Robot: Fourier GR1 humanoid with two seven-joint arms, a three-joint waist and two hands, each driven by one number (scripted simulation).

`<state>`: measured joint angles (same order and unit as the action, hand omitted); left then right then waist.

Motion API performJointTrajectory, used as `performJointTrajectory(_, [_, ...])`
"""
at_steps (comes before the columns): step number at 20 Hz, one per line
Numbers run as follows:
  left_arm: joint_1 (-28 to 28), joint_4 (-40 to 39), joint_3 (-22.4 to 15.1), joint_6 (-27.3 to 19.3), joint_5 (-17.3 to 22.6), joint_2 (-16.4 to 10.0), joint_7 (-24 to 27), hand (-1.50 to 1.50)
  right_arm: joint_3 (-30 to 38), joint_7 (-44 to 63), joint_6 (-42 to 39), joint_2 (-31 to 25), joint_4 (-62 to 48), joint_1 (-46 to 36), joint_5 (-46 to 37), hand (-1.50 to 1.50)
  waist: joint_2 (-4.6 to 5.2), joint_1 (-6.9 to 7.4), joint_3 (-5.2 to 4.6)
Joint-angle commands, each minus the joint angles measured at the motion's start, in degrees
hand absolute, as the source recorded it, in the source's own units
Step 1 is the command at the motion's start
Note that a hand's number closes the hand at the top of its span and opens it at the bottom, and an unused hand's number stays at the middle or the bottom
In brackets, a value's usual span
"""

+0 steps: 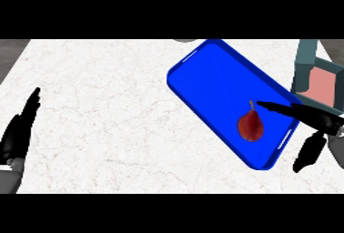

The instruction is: Pick the pear from the tray and place it in the cardboard box

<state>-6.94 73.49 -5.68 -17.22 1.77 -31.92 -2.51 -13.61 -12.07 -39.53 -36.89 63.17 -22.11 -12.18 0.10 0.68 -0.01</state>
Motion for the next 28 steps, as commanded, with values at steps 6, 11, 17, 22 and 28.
performJointTrajectory(6, [1.2, 2.0, 3.0, 2.1, -3.6, 2.4, -1.3, 0.0, -0.3, 3.3, -2.2, 6.4, -2.9, -3.9, -8.7, -1.5, -0.12, -0.44, 0.02])
performJointTrajectory(11, [0.9, -0.8, 6.4, 4.5, -4.5, 3.8, 2.0, 0.0, 0.7, 1.6, -2.4, 8.6, -4.0, -3.5, -12.8, -1.5, -0.07, -0.5, 0.01])
performJointTrajectory(17, [-0.5, 0.1, 8.3, 6.2, -6.8, 4.3, -1.4, 0.0, 5.5, 7.0, -8.3, 9.8, 4.4, -1.0, -9.3, -1.5, -0.14, -0.73, 0.0])
performJointTrajectory(22, [2.6, -0.8, 9.6, 6.2, -7.5, 6.7, 3.3, 0.0, 5.7, 6.9, -8.6, 13.4, 7.8, 1.1, -9.3, -1.5, -0.14, -0.68, -0.01])
performJointTrajectory(28, [0.6, -0.4, 11.5, 8.8, -9.5, 7.4, 0.8, 0.0, 9.3, 9.8, -12.8, 14.3, 12.2, 1.3, -8.4, -1.5, -0.13, -0.72, -0.01])
